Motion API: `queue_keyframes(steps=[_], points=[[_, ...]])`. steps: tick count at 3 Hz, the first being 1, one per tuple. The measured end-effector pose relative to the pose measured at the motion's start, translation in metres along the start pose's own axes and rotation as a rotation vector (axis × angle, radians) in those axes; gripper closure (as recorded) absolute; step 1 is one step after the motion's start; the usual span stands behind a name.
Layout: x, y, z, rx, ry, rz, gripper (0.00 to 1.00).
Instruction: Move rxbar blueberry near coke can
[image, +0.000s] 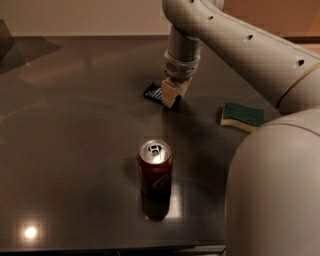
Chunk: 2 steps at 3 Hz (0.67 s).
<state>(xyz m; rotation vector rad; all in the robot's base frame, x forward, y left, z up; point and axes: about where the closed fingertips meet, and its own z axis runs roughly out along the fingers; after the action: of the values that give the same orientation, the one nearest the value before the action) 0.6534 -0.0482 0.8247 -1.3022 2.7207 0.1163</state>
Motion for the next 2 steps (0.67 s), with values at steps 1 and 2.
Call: queue_keyframes(steps=[1, 2], points=[[0.014, 0.014, -0.020, -0.011, -0.042, -0.050, 1.00], [0.032, 0.045, -0.034, -0.038, -0.073, -0.180, 1.00]])
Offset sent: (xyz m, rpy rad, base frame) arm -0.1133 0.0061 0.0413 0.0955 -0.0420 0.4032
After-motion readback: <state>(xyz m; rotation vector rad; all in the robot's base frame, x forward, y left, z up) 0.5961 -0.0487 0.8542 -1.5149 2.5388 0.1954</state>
